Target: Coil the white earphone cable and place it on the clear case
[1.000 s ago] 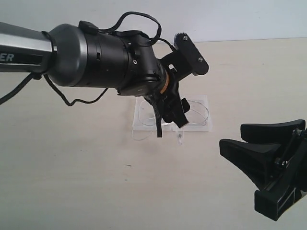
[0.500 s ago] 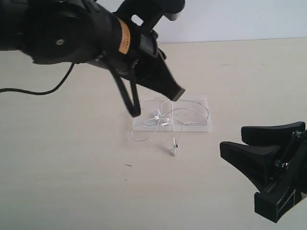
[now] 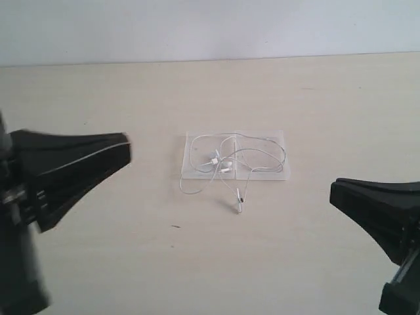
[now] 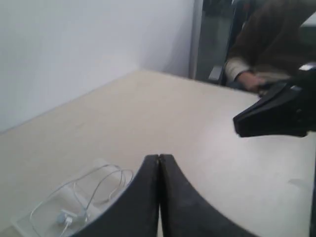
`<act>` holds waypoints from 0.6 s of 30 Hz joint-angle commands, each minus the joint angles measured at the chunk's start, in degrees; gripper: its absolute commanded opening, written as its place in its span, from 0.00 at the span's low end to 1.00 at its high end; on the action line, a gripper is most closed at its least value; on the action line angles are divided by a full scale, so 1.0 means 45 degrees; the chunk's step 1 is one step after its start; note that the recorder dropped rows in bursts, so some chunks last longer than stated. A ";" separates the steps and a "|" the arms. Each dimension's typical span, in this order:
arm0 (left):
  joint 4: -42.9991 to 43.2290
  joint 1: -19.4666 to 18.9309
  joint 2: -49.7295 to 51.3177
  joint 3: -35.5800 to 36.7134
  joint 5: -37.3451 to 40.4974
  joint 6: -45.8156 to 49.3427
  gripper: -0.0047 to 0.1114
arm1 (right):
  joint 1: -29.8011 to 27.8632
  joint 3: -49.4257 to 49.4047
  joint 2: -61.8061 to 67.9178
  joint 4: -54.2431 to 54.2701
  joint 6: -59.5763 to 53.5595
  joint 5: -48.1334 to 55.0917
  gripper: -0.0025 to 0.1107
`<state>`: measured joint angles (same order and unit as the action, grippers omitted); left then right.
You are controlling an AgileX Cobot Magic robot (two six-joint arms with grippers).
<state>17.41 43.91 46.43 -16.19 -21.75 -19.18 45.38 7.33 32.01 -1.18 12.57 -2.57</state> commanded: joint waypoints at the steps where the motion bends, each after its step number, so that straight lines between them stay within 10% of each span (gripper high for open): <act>1: -0.0823 0.0010 -0.3129 0.2142 -0.0907 -0.0226 0.04 | -0.0023 -0.1295 -0.0903 0.0433 -0.0173 -0.1976 0.02; 18: -0.3638 0.0010 -0.7190 0.3598 0.1917 0.2173 0.04 | -0.0023 -0.1629 -0.1421 0.3305 -0.4384 -0.2223 0.02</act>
<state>1.89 43.91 14.51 -0.14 -15.32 -7.41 45.38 0.27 25.95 13.57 -7.32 -14.38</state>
